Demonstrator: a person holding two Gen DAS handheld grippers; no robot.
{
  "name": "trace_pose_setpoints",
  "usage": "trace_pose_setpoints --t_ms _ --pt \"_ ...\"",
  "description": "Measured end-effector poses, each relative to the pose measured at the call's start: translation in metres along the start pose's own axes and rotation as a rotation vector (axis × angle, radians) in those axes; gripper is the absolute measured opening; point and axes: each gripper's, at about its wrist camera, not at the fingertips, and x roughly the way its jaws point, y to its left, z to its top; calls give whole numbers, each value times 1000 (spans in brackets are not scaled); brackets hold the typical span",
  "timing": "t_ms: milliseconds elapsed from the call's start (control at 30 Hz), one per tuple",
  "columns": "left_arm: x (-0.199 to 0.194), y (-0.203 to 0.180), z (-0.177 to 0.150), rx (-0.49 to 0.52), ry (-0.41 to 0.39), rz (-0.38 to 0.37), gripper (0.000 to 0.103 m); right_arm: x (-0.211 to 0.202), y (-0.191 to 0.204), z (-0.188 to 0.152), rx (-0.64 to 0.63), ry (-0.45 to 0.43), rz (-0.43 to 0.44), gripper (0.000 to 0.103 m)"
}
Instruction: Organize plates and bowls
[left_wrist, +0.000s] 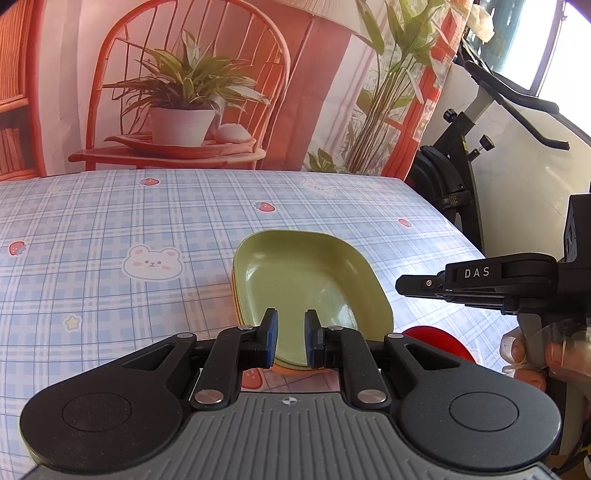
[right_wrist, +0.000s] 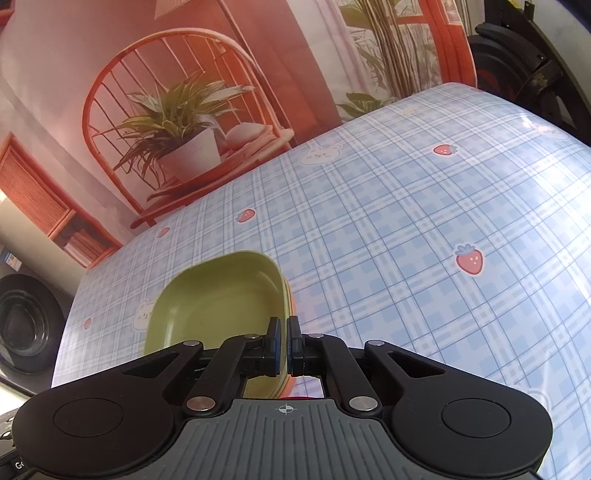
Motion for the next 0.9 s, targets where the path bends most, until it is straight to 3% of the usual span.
trace_pose_setpoints --t_ms 300,667,900 --pt "-3 -29 -7 36 23 -67 15 -41 -7 -19 -103 -115 -25 7" --pt "14 -51 -26 73 83 -101 18 -77 -26 -63 -220 -169 -90 13" --pt "23 -52 -36 76 117 -81 18 -82 -38 -79 -164 -153 -56 17"
